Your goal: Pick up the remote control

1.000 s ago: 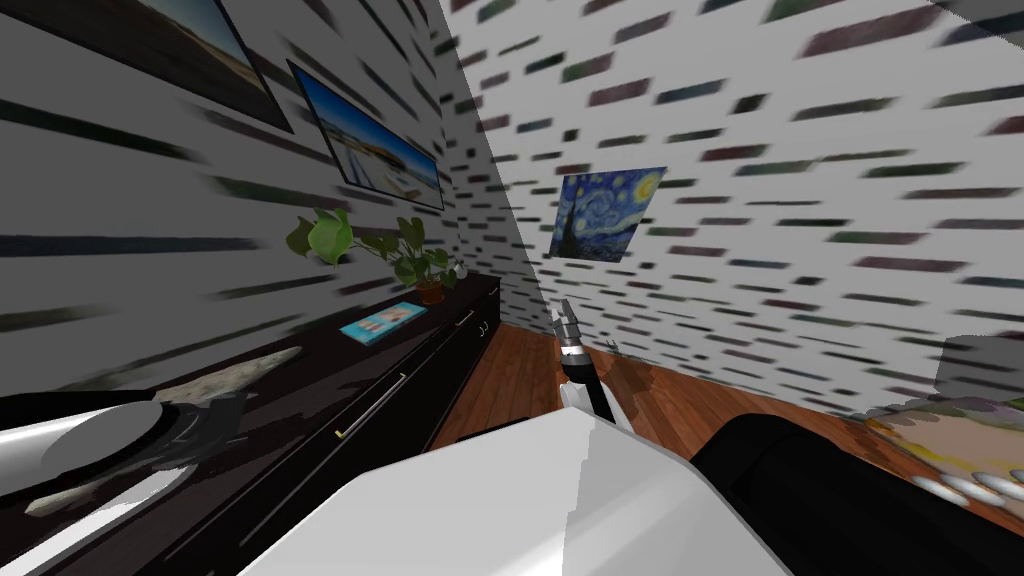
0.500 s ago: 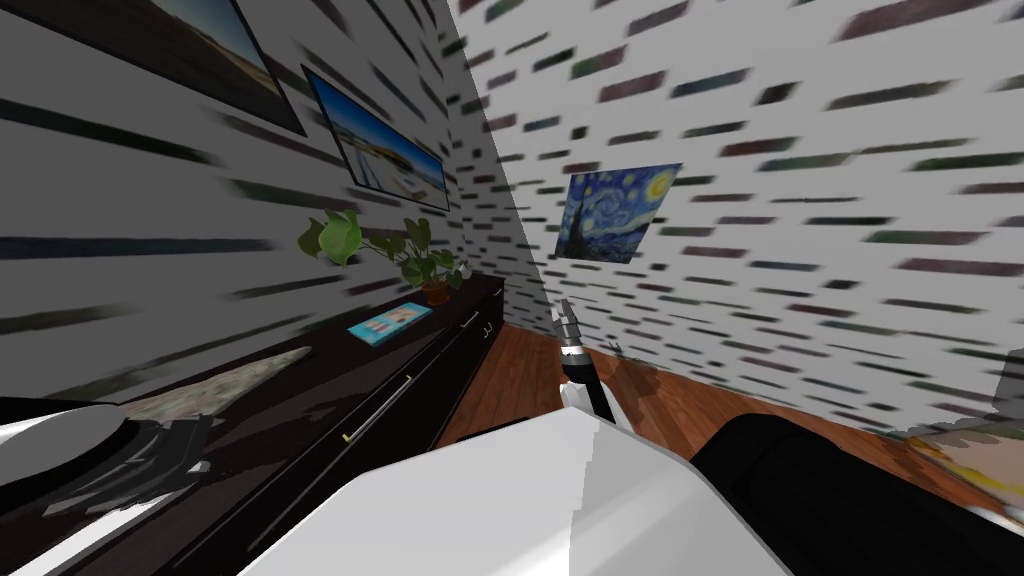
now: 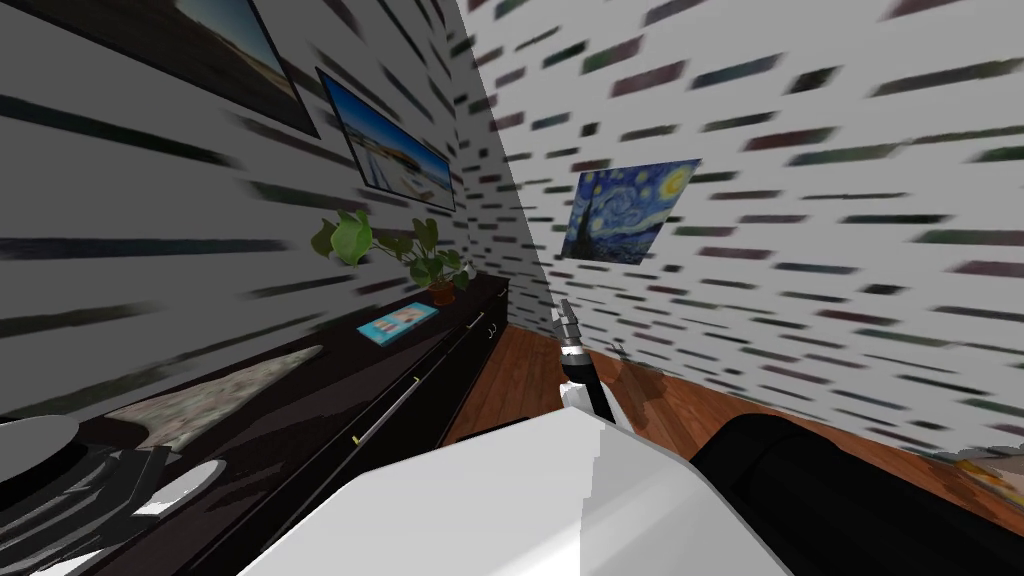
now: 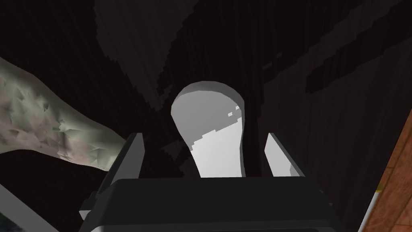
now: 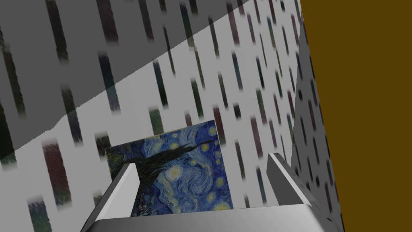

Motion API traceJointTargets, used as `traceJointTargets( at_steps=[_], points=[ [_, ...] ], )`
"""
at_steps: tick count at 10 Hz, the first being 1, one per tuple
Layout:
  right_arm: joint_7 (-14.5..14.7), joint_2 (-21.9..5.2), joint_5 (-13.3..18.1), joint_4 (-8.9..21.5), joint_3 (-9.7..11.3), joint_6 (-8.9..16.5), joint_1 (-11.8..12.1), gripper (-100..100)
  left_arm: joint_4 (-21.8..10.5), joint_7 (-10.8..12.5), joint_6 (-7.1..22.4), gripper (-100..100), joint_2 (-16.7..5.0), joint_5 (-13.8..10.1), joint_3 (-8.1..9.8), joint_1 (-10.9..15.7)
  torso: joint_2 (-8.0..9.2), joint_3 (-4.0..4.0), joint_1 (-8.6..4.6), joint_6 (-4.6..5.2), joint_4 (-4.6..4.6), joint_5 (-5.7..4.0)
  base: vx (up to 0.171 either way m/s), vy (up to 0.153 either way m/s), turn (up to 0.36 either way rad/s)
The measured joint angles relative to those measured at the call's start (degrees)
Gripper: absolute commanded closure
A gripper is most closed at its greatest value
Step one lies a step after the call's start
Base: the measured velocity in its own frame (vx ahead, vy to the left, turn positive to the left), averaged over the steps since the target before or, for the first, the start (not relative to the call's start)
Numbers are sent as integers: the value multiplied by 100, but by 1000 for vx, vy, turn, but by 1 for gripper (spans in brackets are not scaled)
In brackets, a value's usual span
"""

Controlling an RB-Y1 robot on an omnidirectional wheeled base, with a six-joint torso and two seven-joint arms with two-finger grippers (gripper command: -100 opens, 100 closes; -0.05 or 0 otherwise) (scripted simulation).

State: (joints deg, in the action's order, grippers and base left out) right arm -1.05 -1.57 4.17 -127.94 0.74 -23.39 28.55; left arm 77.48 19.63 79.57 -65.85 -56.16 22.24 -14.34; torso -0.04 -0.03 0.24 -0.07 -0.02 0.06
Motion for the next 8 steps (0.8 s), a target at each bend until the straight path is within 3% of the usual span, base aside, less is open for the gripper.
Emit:
traceJointTargets(
  at_steps=[8],
  points=[
    [0, 0, 0, 0, 0, 0, 0, 0, -435, 428, 1058, -100, -193, -423, -44, -135, 4, 2, 2, 3, 0, 3, 47, 57, 52]
  ],
)
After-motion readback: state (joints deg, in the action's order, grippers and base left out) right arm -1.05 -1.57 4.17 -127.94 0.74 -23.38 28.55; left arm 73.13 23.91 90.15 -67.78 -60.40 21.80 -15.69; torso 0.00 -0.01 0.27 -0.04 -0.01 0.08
